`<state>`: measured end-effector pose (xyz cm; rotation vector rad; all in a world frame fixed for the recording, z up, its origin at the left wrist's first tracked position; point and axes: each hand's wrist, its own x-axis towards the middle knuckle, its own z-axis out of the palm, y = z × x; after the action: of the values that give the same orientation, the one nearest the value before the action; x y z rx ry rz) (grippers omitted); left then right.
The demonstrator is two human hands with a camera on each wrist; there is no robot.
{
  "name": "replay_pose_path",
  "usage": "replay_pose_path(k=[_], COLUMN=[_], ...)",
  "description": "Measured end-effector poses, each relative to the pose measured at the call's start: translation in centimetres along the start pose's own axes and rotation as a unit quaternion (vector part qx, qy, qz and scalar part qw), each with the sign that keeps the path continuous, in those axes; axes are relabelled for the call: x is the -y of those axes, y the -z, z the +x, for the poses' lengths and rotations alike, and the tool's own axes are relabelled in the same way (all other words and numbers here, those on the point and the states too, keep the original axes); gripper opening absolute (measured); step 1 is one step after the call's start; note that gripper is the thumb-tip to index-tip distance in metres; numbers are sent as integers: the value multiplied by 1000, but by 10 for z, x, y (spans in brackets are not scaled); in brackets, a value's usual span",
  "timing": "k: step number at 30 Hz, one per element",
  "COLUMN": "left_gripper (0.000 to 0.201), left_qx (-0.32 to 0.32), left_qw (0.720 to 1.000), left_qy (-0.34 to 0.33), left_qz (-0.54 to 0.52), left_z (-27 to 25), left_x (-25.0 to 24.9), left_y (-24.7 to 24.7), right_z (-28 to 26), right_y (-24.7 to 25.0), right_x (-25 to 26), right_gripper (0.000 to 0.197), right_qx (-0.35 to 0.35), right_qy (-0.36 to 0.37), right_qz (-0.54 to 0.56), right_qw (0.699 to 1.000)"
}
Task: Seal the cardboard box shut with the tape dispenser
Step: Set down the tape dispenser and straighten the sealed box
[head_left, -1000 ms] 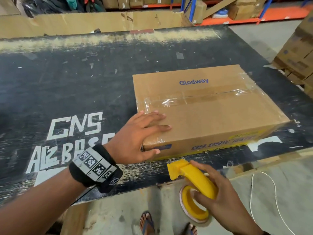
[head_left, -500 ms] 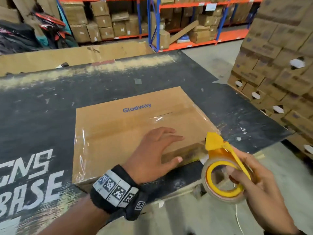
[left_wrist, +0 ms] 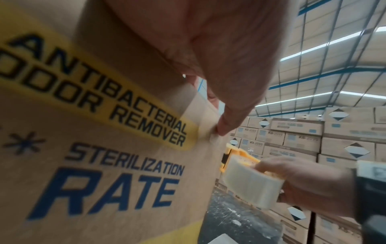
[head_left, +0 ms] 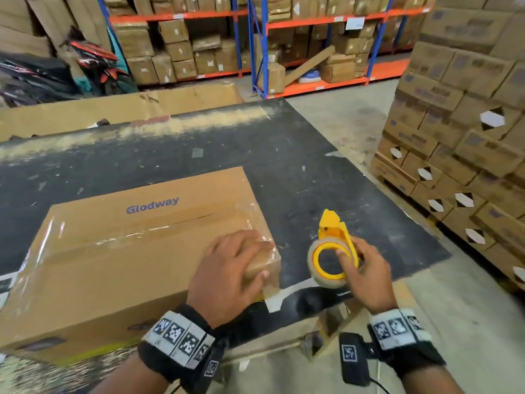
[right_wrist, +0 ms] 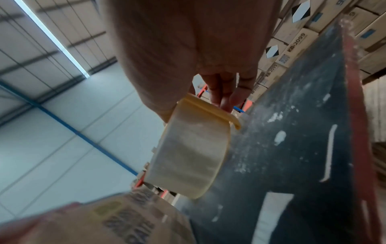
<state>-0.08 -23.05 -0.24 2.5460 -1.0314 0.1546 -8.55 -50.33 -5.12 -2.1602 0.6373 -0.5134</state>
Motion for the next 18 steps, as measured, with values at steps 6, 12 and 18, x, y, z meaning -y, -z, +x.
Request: replay_pose_path(k=[6,12,18], left_gripper=[46,47,63], left_qx=[-1,1,-3], left_qw=[999,999,999], left_qy=[17,22,19], left_qz=[30,39,-40], left_z=[0,1,-2], left_x=[-5,-7,-5], left_y=[-1,0,7], right_z=[42,54,53], right_y=[-44,-54,-44], right_x=[-44,-53,-42], right_gripper=[44,37,59], right_qx=[87,113,104], right_qy=[-46,-83,-83], right_qz=[-61,-91,-98], right_qw=[993,986,986])
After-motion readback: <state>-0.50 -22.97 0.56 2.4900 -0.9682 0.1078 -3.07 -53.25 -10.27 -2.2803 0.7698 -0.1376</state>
